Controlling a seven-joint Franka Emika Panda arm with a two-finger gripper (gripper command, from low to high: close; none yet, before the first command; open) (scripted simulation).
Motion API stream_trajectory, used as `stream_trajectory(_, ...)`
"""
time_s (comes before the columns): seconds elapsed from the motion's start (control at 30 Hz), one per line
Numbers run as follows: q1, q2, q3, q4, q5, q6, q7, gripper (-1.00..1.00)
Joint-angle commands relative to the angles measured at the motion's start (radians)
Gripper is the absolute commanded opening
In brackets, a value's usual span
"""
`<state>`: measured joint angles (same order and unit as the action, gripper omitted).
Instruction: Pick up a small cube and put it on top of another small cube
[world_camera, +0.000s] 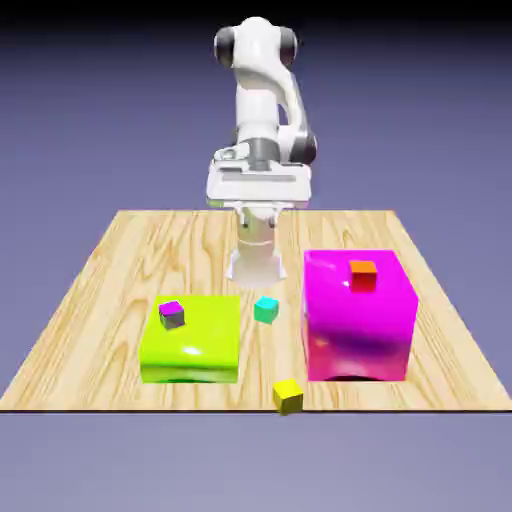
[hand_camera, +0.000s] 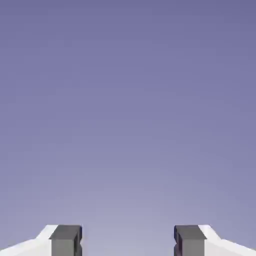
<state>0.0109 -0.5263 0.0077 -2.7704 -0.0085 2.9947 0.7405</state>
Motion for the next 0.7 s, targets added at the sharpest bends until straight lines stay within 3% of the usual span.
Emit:
stream_trajectory(0.0,-0.001,0.036,0.006,0.033,-0.007,-0.035,0.0,0.0)
stream_trajectory(0.67,-0.019,0.761,0.134,0.69,-0.149,-0.737,-0.01,0.0)
